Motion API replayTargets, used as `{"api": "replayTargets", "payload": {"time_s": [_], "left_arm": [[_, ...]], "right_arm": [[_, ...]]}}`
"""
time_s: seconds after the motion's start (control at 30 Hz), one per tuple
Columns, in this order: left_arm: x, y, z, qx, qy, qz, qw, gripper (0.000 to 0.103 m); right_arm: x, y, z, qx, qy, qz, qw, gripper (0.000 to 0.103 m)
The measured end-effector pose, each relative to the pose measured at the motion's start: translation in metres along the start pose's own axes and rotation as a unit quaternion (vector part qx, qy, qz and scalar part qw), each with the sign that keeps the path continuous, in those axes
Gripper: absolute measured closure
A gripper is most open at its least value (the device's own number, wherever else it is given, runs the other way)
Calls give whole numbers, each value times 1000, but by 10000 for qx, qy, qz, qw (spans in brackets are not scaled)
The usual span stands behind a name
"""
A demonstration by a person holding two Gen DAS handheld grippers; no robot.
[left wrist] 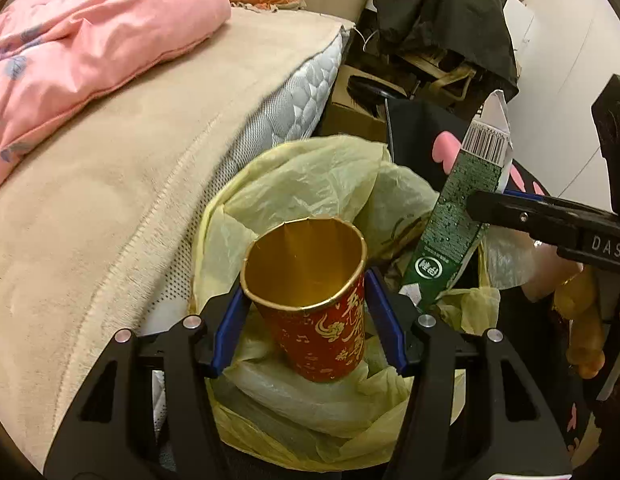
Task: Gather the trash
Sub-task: 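Drop the cup and carton into the yellow bag, opening both grippers, then grasp the yellow-pink snack bag with the left gripper while the right grasps the pink candy stick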
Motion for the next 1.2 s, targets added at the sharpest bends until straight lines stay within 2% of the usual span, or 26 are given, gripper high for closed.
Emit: {"api": "replayTargets", "payload": {"time_s": [0.3,0.5,0.6,0.73,1.0,1.2], "left_arm": [[10,0,-2,17,103,-36,9999,49],[6,5,0,-196,137,-334,9992,41],[-2,8,1,-262,43,-342,9991,35],[-22,6,6,-274,-202,-230,9992,30],[-55,-2,14,-229,-637,168,9976,30],[-66,-26,15,-107,-776,155,9968,30]], "right_arm": [[2,-6,-3,101,63,-63,9999,54],[1,-3,-3,99,118,8,9999,54],[-3,1,-4,29,85,194,9998,53],[-14,9,-5,-149,-80,48,9998,45],[-50,-3,-12,41,-345,-24,9994,43],[-98,-33,-32,186,-751,-256,9967,43]]}}
Point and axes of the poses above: each gripper's, at about its wrist camera, not at the fingertips, and x roughly the way its jaws point, y to its left, z to its top, the point moved 2 cm from there along x, roughly the way its jaws point, and after that the axes turned 3 degrees about x, right-handed, at the moved point
